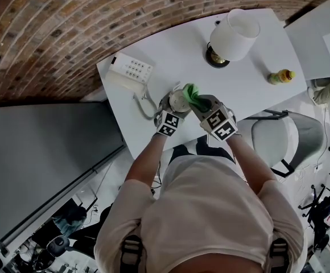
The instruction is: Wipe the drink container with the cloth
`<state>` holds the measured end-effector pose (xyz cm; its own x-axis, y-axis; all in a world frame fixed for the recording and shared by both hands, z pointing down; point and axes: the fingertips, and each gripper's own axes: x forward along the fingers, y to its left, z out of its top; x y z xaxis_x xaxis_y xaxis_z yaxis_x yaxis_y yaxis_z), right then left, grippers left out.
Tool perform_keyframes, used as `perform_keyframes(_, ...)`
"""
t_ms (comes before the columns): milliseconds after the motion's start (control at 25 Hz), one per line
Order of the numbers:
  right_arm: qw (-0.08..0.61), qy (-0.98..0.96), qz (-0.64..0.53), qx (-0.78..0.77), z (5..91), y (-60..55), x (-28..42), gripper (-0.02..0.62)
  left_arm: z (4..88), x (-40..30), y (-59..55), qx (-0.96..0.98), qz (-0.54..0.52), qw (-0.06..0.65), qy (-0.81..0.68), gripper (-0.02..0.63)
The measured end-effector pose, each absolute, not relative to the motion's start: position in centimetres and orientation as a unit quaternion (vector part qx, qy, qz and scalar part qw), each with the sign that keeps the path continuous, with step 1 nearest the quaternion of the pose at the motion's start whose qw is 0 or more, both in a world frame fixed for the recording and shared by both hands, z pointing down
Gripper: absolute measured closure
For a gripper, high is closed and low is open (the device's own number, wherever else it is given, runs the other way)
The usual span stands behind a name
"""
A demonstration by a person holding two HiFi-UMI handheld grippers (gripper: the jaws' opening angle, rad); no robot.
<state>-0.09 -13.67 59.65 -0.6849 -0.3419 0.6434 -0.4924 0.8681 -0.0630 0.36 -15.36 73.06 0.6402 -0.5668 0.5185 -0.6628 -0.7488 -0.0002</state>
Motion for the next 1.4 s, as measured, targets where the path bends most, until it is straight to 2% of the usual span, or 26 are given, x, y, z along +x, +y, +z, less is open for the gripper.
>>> perform_keyframes(200, 0.344, -0.908, 0.116, 0.206, 59.7, -12.8, -0.2, 0.554, 73.0, 0.4, -15.3, 0.901, 0.250, 0.094, -0.342, 0.193)
perform_keyframes(680, 0.341, -0.912, 0.160, 0.160, 59.9, -9.4, -1.5, 0.554, 73.0, 0.4, -15.5, 0.903, 0.244, 0.094, -0.342, 0.193)
perform_keyframes(920, 0.289, -0.913, 0.255, 0.136, 59.6, -8.8, -2.7, 0.554, 72.9, 0.6, -15.5, 0.904, 0.241, 0.094, -0.340, 0.193)
perform_keyframes(1400, 0.241, -0.921, 0.244, 0.184, 56.6, -9.7, -1.0, 0.554, 72.9, 0.6, -15.6, 0.906, 0.236, 0.094, -0.339, 0.193)
